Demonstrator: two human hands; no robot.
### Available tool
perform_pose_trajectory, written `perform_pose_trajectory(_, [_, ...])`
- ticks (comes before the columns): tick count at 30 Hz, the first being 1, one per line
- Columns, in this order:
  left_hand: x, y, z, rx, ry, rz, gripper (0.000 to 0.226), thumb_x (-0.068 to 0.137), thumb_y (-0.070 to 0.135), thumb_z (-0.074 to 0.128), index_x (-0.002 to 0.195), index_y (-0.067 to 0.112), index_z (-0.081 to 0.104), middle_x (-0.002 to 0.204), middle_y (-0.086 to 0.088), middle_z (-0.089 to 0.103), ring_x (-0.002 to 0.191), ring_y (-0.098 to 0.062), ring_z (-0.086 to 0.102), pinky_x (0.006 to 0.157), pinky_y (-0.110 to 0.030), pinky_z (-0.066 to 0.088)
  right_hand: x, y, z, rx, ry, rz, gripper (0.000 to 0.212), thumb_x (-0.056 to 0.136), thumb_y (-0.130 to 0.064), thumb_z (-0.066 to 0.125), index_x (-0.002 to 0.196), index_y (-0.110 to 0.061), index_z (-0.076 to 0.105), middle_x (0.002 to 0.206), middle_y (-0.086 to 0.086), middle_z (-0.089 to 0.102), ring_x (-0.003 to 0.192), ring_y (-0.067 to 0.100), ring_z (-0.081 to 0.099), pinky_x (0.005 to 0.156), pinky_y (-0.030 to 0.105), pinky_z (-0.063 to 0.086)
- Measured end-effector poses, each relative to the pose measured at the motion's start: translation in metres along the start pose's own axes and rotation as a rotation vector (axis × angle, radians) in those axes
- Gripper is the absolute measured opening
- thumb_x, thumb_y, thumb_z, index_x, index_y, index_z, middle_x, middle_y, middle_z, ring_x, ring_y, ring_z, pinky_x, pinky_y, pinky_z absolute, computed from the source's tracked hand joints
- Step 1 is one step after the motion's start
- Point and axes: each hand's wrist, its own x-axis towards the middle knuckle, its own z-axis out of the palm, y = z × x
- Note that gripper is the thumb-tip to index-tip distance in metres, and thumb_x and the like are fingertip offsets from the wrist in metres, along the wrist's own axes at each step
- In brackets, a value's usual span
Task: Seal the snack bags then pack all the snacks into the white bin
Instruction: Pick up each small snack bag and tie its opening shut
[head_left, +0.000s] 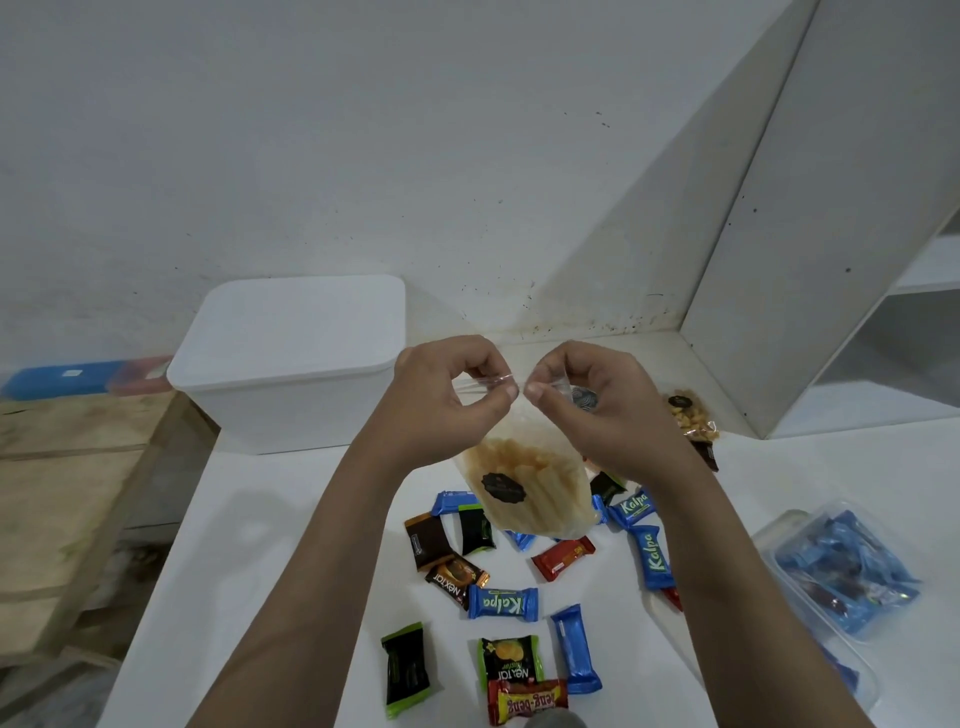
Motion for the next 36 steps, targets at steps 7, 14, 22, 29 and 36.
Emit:
perform_pose_trajectory(7, [-0.001,0.0,-0.003,0.012,0.014,-0.021,0.01,0.075,0.033,0.062,0.066,0.032,0.059,0.068,0.016,0.061,0.076,-0.003,0.059,0.088,-0.037,0.045,0.0,0.005,-0.003,0.112,0.054,0.035,0.011,0.085,-0.015,0.067,0.076,-0.019,0.063,0.073,-0.016,0.065,0.078,0.004,0.063,0.076,0.016,0.05])
perform_pose_trajectory(14, [0.0,0.003,-0.001,0.031,0.016,-0.009,0.009,0.074,0.034,0.062,0.067,0.03,0.06,0.072,0.023,0.062,0.077,0.0,0.059,0.096,-0.055,0.04,0.0,0.004,0.004,-0.038,0.102,0.001,0.011,0.089,-0.012,0.062,0.081,-0.018,0.057,0.088,0.003,0.066,0.089,0.002,0.057,0.073,-0.001,0.036])
perform_pose_trajectory(22, [-0.001,-0.001,-0.008,0.051,0.024,-0.019,0.009,0.075,0.037,0.062,0.067,0.035,0.06,0.074,0.023,0.063,0.078,0.0,0.061,0.097,-0.054,0.041,0.001,0.003,0.004,0.124,0.152,0.125,0.012,0.08,-0.02,0.073,0.073,-0.021,0.065,0.086,-0.009,0.07,0.095,0.004,0.065,0.094,0.044,0.048])
perform_pose_trajectory(29, [-0.002,-0.018,-0.021,0.092,-0.047,-0.129,0.009,0.076,0.041,0.072,0.075,0.034,0.067,0.079,0.026,0.066,0.082,0.006,0.06,0.09,-0.034,0.045,-0.001,0.01,-0.01,0.218,0.157,0.174,0.012,0.078,-0.015,0.075,0.07,-0.017,0.067,0.08,-0.003,0.074,0.08,0.006,0.069,0.076,0.036,0.052])
perform_pose_trajectory(36, [-0.005,-0.022,-0.023,-0.068,-0.069,-0.185,0.005,0.077,0.016,0.076,0.077,0.02,0.073,0.08,0.013,0.072,0.081,0.002,0.066,0.073,-0.009,0.045,-0.006,0.012,-0.017,0.043,0.015,0.249,0.018,0.078,-0.019,0.075,0.091,-0.029,0.065,0.088,-0.01,0.07,0.083,-0.003,0.064,0.084,0.028,0.053])
